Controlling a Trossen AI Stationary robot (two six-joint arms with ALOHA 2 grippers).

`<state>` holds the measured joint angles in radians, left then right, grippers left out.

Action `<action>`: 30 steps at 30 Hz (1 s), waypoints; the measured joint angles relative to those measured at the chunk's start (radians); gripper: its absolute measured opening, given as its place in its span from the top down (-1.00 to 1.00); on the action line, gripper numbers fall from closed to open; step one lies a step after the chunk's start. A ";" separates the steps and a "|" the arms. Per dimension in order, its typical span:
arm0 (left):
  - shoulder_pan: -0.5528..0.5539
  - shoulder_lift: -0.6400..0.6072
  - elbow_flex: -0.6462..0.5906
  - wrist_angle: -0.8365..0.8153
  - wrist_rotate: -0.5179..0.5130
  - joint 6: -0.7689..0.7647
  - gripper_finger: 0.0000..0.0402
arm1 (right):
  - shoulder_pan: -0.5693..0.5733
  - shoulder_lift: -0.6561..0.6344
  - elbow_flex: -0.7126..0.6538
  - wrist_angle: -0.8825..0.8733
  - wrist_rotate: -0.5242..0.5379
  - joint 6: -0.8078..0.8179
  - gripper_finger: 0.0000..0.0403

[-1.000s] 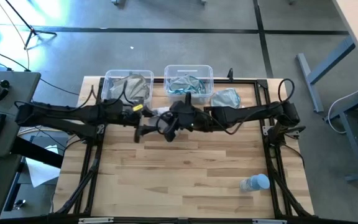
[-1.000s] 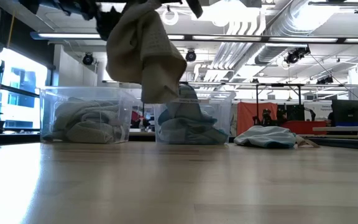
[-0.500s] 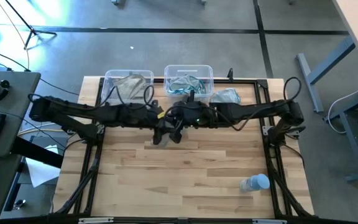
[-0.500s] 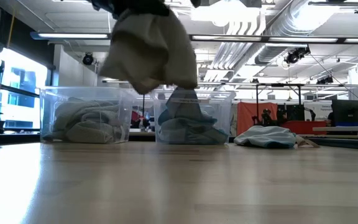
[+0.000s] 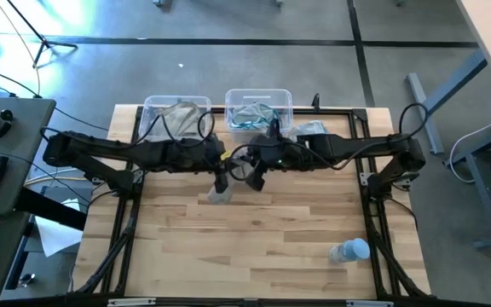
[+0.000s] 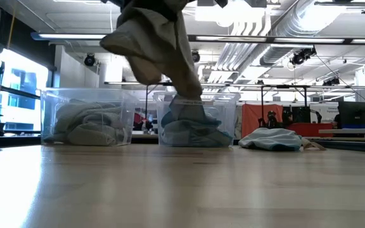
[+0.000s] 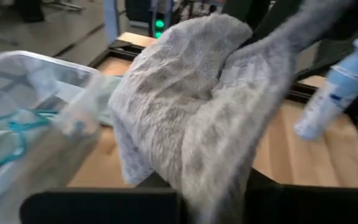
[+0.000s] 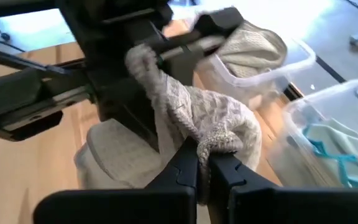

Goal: Sort microfiber towel by color & place in baskets
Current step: Put the gray towel into the left transparent bin

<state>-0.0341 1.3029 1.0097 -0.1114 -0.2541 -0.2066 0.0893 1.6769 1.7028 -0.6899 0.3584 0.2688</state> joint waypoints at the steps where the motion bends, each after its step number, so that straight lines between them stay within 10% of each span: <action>1: 0.000 0.000 0.012 -0.026 -0.017 0.000 0.89 | -0.005 -0.002 0.001 -0.009 0.000 0.010 0.99; 16: 0.120 -0.014 0.246 -0.563 -0.189 0.083 0.95 | -0.045 -0.003 -0.001 -0.309 0.046 0.183 0.18; 30: 0.549 -0.194 0.333 -0.741 -0.164 0.363 0.96 | 0.029 -0.001 -0.044 -0.389 0.163 0.426 0.12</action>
<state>0.5146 1.1091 1.3430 -0.8521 -0.4180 0.1564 0.1180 1.6760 1.6586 -1.0790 0.5218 0.6951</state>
